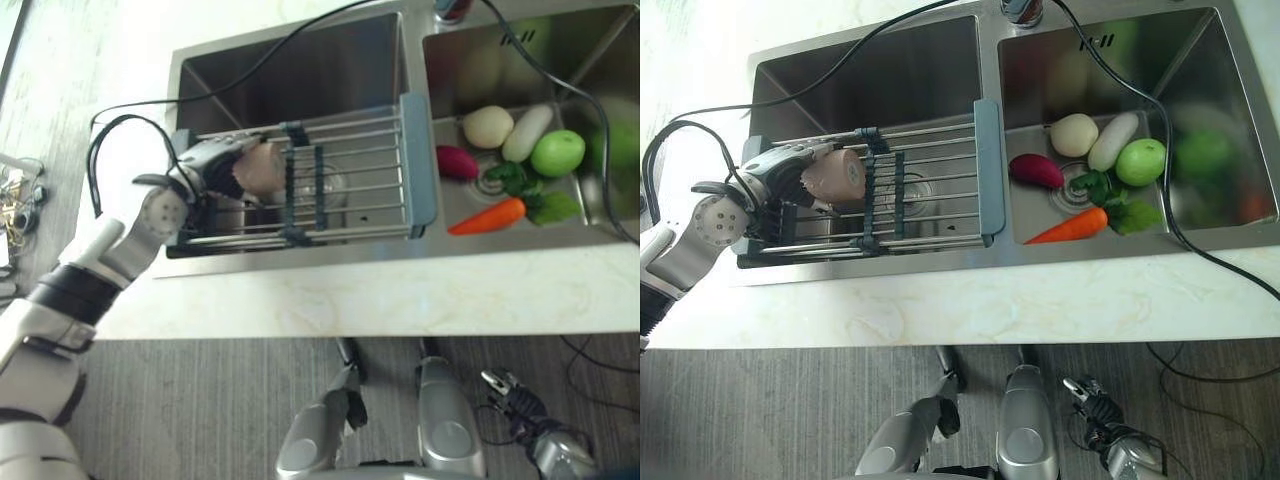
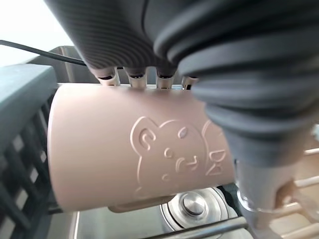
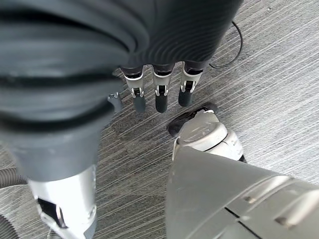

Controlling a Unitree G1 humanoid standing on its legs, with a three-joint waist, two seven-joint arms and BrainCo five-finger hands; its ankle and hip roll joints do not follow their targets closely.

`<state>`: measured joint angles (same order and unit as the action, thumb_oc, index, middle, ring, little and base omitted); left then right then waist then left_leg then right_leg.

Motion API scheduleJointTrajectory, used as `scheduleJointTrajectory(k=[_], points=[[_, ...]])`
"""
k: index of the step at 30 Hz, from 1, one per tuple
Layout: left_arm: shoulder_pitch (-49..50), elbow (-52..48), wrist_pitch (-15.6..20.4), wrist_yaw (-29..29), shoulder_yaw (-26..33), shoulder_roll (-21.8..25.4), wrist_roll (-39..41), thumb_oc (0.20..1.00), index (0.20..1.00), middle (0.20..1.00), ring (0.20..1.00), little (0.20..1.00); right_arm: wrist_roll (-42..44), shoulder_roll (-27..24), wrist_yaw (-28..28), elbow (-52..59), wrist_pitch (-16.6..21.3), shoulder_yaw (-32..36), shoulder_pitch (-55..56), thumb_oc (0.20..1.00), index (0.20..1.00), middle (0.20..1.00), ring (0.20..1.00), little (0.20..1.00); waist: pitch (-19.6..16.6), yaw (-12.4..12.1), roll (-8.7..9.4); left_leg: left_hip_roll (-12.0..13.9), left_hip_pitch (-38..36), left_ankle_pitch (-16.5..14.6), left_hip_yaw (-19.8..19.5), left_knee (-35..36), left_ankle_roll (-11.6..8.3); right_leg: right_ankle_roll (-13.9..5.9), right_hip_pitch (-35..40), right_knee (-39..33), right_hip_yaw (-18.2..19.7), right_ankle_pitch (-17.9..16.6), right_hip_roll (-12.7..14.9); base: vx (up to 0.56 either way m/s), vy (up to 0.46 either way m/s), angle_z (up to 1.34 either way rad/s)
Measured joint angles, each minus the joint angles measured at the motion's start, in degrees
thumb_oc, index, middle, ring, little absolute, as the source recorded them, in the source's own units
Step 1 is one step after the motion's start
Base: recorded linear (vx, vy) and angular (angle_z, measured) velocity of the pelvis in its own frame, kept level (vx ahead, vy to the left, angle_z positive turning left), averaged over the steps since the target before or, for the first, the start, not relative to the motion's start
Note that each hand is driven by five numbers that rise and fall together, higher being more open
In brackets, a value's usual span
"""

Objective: Place the dishes in the dishwasher.

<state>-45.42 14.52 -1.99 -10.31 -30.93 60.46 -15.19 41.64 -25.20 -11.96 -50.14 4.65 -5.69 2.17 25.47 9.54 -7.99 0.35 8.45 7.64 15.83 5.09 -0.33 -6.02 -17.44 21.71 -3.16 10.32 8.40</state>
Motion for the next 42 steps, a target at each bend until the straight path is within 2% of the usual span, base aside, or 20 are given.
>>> scheduleJointTrajectory(k=[6, 13, 16, 20, 22, 23, 24, 25, 31, 36, 38, 42], points=[[-4.1, 6.9, -0.8, 0.0, -0.9, -0.3, -0.2, 1.0, 1.0, 1.0, 1.0, 1.0, 0.0, -0.2, 0.1, 1.8, 0.0, -0.3, -1.0, 1.0, 1.0, 1.0, 1.0, 1.0, 0.0, 1.2, -0.04, 0.3, 2.6, 0.1, 0.4, -2.4, -0.27, 0.37, -2.1, 1.4, 0.7, -0.3, 0.0, -0.01, 0.006, -0.03], [-9.5, 12.7, -0.8, 0.3, -4.1, -0.5, -10.3, 1.0, 1.0, 1.0, 1.0, 1.0, 0.1, -2.3, 0.5, 3.0, -0.1, -0.4, -1.6, 1.0, 1.0, 1.0, 1.0, 1.0, 0.2, 1.4, 0.06, 1.7, 7.0, -0.1, 0.6, -5.3, -0.74, 1.14, -6.3, 2.8, 0.9, -1.0, -1.1, -0.02, 0.007, -0.03], [-14.0, 13.1, -0.1, 0.9, -5.6, 1.1, -15.2, 1.0, 1.0, 1.0, 1.0, 1.0, 0.1, -3.6, 0.5, 3.4, 0.0, -0.4, -2.1, 1.0, 1.0, 1.0, 1.0, 1.0, 2.2, 1.2, 0.66, 1.9, 9.2, -0.1, 0.7, -6.4, -1.0, 1.51, -8.4, 3.6, 1.0, -1.7, -0.9, -0.06, 0.01, -0.02], [-20.1, 13.1, -0.3, 0.0, -9.3, 2.6, -17.5, 1.0, 1.0, 1.0, 1.0, 1.0, 0.3, -3.6, 0.0, 3.6, 0.9, -0.5, -2.6, 1.0, 1.0, 1.0, 1.0, 1.0, 4.0, 1.2, 1.8, 1.8, 10.8, -0.1, 0.6, -8.1, -0.95, 1.22, -9.2, 3.6, 1.0, -2.6, -0.6, -0.05, 0.002, 0.02], [-20.6, 13.1, -0.2, 0.0, -9.4, 2.8, -17.5, 1.0, 1.0, 1.0, 1.0, 1.0, 2.2, -3.6, -0.1, 4.7, 1.3, -0.5, -2.7, 1.0, 1.0, 1.0, 1.0, 1.0, 4.0, 1.2, 1.8, 1.8, 11.5, -0.1, 0.6, -8.2, -0.95, 1.23, -9.8, 3.5, 1.0, -2.9, -0.5, -0.04, 0.007, 0.01], [-20.6, 13.1, -0.2, 0.0, -9.4, 2.8, -17.5, 0.95, 0.95, 0.95, 0.95, 0.95, 2.3, -3.5, -0.1, 4.9, 1.3, -0.5, -2.7, 1.0, 1.0, 1.0, 1.0, 1.0, 4.0, 1.2, 1.8, 1.8, 11.5, -0.1, 0.6, -8.2, -0.95, 1.22, -9.7, 3.4, 1.0, -3.0, -0.5, -0.05, 0.019, -0.02], [-20.6, 13.1, -0.1, 0.0, -9.4, 2.8, -17.5, 0.755, 0.755, 0.755, 0.755, 0.755, 2.3, -3.5, -0.1, 5.3, 1.3, -0.5, -2.7, 1.0, 1.0, 1.0, 1.0, 1.0, 4.0, 1.2, 1.8, 1.7, 11.5, -0.1, 0.6, -8.2, -0.95, 1.21, -9.7, 3.4, 1.0, -3.0, -0.5, -0.05, 0.033, -0.01], [-20.6, 13.0, 0.2, 0.0, -9.4, 2.9, -17.6, 0.2, 0.2, 0.2, 0.2, 0.2, 2.3, -3.5, -0.1, 5.7, 1.4, -0.5, -2.8, 1.0, 1.0, 1.0, 1.0, 1.0, 4.0, 1.2, 1.77, 1.7, 11.5, -0.1, 0.7, -8.2, -0.95, 1.19, -9.7, 3.4, 1.0, -3.2, -0.4, -0.05, 0.036, 0.0], [-21.9, 14.1, 2.1, -0.1, -10.1, 3.1, -21.7, 0.2, 0.2, 0.2, 0.2, 0.2, 2.3, -3.5, 0.0, 5.7, 2.3, -0.5, -3.6, 1.0, 1.0, 1.0, 1.0, 1.0, 4.0, 1.4, 1.77, 1.5, 11.3, -0.1, 0.7, -8.2, -0.95, 1.15, -8.8, 2.1, 0.9, -4.2, -0.2, -0.02, 0.006, 0.0], [-23.1, 15.5, 3.3, -0.7, -12.0, 3.1, -22.0, 0.2, 0.2, 0.2, 0.2, 0.2, 2.3, -3.5, -0.1, 5.5, 2.4, -0.5, -3.6, 1.0, 1.0, 1.0, 1.0, 1.0, 3.9, 1.6, 1.75, 1.6, 10.3, -0.1, 0.7, -7.9, -0.95, 1.25, -7.5, 1.1, 0.8, -4.7, -0.3, 0.0, 0.0, 0.0], [-23.9, 15.6, 3.9, -1.2, -14.2, 3.6, -22.0, 0.2, 0.2, 0.2, 0.2, 0.2, 2.3, -3.5, -0.1, 5.7, 2.4, -0.5, -3.7, 1.0, 1.0, 1.0, 1.0, 1.0, 3.8, 1.8, 1.75, 1.5, 9.4, -0.1, 0.7, -7.2, -0.94, 1.12, -6.5, 0.2, 0.7, -4.9, -0.4, -0.02, -0.006, -0.01], [-22.3, 15.7, 3.5, -1.1, -13.8, 3.8, -17.2, 0.2, 0.2, 0.2, 0.2, 0.2, 2.4, -3.2, 0.0, 5.5, 2.5, -0.4, -3.6, 1.0, 1.0, 1.0, 1.0, 1.0, 3.7, 1.6, 1.66, 1.8, 7.8, 0.0, 0.5, -6.3, -0.85, 1.05, -4.5, -1.2, 0.4, -5.3, -0.8, 0.02, -0.046, -0.01]])
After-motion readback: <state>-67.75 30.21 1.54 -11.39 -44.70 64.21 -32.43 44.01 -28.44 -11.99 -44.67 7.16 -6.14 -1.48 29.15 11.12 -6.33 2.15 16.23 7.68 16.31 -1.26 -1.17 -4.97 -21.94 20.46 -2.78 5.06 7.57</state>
